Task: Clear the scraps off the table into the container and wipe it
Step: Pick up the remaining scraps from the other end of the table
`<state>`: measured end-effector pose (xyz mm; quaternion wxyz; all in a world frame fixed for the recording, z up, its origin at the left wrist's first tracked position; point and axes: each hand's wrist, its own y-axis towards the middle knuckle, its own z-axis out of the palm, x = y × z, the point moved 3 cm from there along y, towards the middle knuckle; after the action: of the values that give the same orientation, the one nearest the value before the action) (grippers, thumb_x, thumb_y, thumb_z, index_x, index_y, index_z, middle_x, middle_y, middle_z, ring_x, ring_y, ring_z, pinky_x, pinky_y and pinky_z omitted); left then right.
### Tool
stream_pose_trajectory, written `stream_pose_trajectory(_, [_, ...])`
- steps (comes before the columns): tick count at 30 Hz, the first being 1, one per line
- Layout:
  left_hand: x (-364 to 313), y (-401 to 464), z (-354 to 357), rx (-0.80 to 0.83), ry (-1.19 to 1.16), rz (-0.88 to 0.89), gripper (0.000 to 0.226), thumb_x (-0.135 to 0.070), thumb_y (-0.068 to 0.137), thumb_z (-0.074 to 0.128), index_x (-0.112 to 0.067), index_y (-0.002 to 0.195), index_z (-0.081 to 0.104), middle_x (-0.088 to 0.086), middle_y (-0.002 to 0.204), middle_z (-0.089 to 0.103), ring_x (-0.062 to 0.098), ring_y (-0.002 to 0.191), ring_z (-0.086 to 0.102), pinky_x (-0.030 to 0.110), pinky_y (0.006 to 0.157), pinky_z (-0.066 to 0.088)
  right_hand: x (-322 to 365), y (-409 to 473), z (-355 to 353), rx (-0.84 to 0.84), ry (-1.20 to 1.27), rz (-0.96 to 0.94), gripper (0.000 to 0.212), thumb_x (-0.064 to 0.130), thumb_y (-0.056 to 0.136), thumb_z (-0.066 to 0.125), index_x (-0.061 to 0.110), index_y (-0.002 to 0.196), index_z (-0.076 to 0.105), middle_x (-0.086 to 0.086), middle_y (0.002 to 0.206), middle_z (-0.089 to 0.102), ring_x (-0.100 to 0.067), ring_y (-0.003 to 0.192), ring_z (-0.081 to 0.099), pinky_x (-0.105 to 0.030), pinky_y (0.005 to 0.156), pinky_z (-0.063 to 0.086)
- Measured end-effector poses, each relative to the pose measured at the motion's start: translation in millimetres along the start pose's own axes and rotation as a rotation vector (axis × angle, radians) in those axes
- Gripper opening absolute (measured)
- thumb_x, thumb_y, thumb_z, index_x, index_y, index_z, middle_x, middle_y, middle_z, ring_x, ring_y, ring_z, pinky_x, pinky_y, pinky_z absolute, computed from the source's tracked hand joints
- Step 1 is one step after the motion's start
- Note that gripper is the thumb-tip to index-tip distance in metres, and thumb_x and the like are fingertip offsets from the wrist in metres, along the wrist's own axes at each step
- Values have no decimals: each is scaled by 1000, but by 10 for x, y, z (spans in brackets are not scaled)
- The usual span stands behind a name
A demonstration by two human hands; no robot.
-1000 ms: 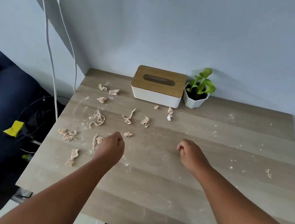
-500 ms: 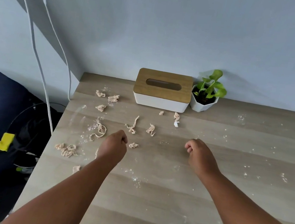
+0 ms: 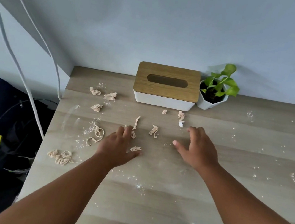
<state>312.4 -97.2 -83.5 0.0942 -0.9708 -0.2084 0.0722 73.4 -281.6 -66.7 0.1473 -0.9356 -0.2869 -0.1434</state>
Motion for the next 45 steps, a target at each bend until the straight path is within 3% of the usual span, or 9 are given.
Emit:
stream_pose_trajectory(3, [35, 147, -33, 32, 87, 34, 115, -94, 71, 49, -12, 151, 37, 7, 126, 56, 30, 103, 70, 40, 79, 57, -4, 154, 15, 44, -30, 26, 93, 87, 71, 57, 25, 139, 44, -4, 124, 49, -28, 115, 56, -42, 86, 54])
stream_pose_trajectory(8, [43, 385, -85, 112, 248, 90, 103, -90, 83, 32, -9, 147, 40, 8, 129, 53, 28, 109, 66, 40, 86, 56, 17, 385, 42, 2, -36, 52, 102, 91, 67, 53, 24, 142, 38, -8, 126, 48, -32, 119, 53, -44, 92, 53])
stream_pose_trajectory(13, [2, 455, -210, -114, 216, 219, 64, -60, 92, 48, -1, 104, 69, 14, 86, 64, 31, 60, 68, 34, 42, 50, 110, 546, 93, -75, -80, -33, 80, 76, 81, 58, 28, 143, 40, -11, 114, 49, -34, 103, 56, -43, 82, 54])
stream_pose_trajectory(23, [-1, 539, -197, -56, 38, 229, 31, -26, 100, 53, 3, 100, 64, 20, 88, 62, 40, 62, 66, 42, 45, 49, 205, 720, 196, -161, -178, -111, 20, 17, 101, 58, -2, 104, 62, -25, 99, 59, -43, 84, 59, -50, 66, 50])
stream_pose_trajectory(28, [46, 528, -164, 22, -25, 183, 20, -14, 101, 54, -1, 115, 57, 17, 103, 60, 40, 80, 66, 43, 55, 47, 195, 769, 179, -17, -228, -44, 29, 23, 109, 44, -4, 113, 57, -26, 109, 60, -44, 96, 58, -49, 76, 44])
stream_pose_trajectory(32, [21, 505, -186, 51, -57, 136, 26, -14, 100, 46, -6, 124, 51, 14, 114, 56, 39, 95, 63, 40, 63, 39, 190, 628, 74, -69, -168, -41, 26, 21, 106, 44, -2, 104, 57, -21, 96, 62, -40, 84, 59, -44, 65, 44])
stream_pose_trajectory(38, [-121, 391, -393, 16, -212, 145, 11, -25, 94, 48, -15, 94, 49, 5, 87, 54, 36, 79, 60, 35, 61, 37, 108, 406, -11, -35, -102, -10, 34, 39, 107, 41, 17, 83, 49, -6, 78, 56, -31, 70, 54, -33, 60, 33])
stream_pose_trajectory(43, [-285, 294, -405, 3, -248, 120, 18, -28, 101, 50, -13, 91, 52, 12, 87, 62, 40, 77, 60, 35, 62, 35, 86, 276, 0, 14, -44, 40, 13, 21, 107, 41, 12, 105, 51, 2, 70, 51, -29, 63, 55, -32, 53, 33])
stream_pose_trajectory(45, [-338, 270, -388, 34, -276, 103, 17, -26, 102, 48, -11, 94, 51, 13, 90, 62, 40, 78, 59, 37, 62, 36, 97, 233, -6, 84, -33, 66, 28, 6, 99, 43, 17, 122, 52, -4, 92, 61, -30, 75, 61, -35, 58, 44])
